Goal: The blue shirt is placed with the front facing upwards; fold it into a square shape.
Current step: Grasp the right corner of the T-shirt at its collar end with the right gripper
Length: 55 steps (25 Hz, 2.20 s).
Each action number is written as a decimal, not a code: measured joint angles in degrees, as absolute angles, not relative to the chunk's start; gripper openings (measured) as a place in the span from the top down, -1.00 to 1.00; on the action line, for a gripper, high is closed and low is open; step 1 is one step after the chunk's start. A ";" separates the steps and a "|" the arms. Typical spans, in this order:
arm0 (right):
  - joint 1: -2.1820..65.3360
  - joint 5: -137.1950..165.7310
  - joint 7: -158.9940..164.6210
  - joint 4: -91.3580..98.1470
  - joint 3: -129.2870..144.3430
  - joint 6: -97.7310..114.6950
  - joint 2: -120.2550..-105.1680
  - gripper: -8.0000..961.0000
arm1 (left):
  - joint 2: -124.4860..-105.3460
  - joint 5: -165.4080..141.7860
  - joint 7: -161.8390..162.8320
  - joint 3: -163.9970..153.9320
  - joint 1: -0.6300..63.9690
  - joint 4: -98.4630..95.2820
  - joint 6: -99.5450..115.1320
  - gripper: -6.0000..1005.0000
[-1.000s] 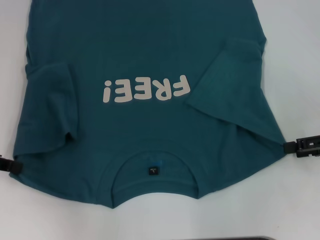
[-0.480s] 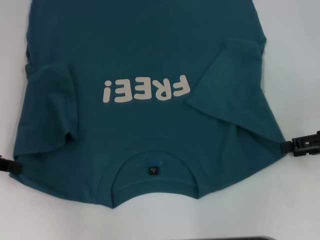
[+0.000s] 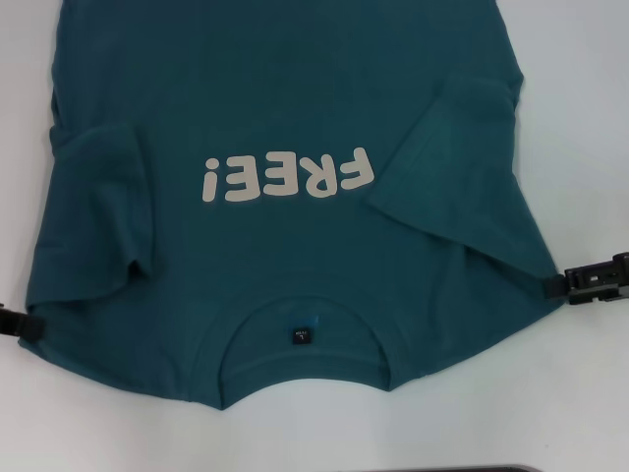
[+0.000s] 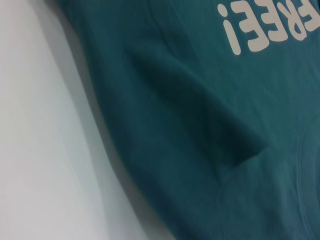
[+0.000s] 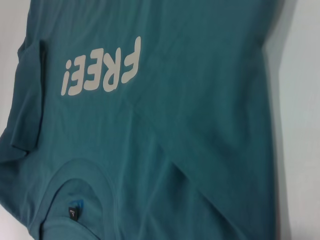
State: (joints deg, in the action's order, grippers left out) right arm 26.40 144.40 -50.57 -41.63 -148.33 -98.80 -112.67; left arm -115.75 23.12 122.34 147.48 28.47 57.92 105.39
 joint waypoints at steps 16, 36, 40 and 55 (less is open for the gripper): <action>27.62 141.34 -51.55 -40.65 -147.43 -100.09 -113.37 -0.55 | -115.75 23.11 122.25 147.48 28.73 57.92 105.29 0.93; 25.72 142.21 -51.26 -40.25 -147.57 -99.15 -112.47 -0.56 | -115.75 23.02 122.17 147.39 29.59 57.56 105.11 0.93; 25.95 142.21 -51.24 -39.94 -147.40 -98.07 -112.65 -0.53 | -115.75 23.05 122.17 147.38 29.64 57.56 105.11 0.93; 26.60 142.20 -51.42 -39.55 -146.44 -97.45 -112.94 -0.14 | -115.80 22.84 122.16 147.39 29.97 57.55 105.02 0.93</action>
State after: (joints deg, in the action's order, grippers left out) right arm 26.60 142.20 -51.42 -39.55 -146.44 -97.45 -112.94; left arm -115.80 22.84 122.16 147.39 29.97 57.55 105.02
